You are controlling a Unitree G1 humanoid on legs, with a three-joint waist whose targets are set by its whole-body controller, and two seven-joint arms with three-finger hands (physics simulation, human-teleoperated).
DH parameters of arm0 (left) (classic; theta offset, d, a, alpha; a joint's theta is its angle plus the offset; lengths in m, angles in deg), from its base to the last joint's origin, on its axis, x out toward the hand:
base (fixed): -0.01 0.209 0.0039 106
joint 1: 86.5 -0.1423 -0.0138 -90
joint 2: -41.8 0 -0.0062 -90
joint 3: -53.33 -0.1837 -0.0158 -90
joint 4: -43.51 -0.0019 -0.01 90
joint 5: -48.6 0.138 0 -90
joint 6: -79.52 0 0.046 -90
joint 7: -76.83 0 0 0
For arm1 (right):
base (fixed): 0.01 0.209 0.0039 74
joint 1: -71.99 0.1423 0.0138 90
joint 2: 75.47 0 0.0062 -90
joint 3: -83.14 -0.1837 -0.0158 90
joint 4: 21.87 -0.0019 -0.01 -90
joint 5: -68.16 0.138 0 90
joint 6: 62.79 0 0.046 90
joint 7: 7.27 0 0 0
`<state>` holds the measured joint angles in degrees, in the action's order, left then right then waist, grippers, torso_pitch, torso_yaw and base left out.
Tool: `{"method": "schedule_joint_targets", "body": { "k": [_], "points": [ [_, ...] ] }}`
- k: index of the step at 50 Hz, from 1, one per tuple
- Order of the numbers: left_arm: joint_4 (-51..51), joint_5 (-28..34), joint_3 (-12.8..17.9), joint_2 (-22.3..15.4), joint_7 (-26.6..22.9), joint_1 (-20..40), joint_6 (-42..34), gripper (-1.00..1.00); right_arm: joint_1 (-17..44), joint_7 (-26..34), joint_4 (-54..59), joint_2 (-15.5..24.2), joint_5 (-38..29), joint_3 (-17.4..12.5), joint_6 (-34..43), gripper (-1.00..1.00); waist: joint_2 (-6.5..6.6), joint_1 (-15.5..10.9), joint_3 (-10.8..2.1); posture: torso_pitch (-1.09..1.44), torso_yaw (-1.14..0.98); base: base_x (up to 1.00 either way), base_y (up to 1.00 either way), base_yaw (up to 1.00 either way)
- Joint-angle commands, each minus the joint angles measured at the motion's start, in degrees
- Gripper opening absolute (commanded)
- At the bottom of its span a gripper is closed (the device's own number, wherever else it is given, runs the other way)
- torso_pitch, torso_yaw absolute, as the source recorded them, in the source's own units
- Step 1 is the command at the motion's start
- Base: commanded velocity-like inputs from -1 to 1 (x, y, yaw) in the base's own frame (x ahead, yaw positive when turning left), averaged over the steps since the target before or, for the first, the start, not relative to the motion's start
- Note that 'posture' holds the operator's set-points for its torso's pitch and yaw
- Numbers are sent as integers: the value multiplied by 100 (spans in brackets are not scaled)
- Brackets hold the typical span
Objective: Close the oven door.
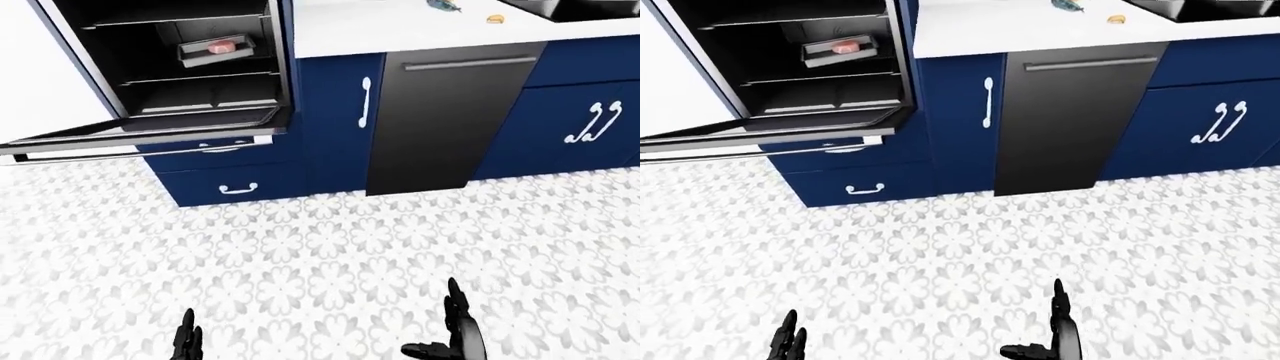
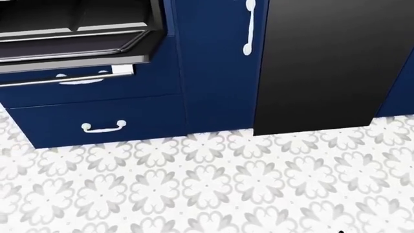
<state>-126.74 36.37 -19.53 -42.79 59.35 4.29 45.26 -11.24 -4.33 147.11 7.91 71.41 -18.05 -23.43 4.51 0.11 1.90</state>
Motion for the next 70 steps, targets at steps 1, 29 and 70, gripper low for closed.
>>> {"method": "schedule_joint_targets", "body": {
  "k": [1, 29, 70],
  "points": [
    [63, 195, -18, -26, 132, -25, -188, 100, 21, -58, -90, 66, -62, 39, 81, 100, -88, -33, -37, 0, 0, 0, 24, 0],
    [65, 410, 281, -187, 232, -52, -521, 100, 85, -48, -15, 291, -319, -163, 548, 100, -8, 61, -82, 0, 0, 0, 24, 0],
    [66, 379, 264, -158, 155, -38, -546, 100, 79, -9, -17, 265, -356, -200, 502, 100, -418, 3, -19, 0, 0, 0, 23, 0]
  ]
}}
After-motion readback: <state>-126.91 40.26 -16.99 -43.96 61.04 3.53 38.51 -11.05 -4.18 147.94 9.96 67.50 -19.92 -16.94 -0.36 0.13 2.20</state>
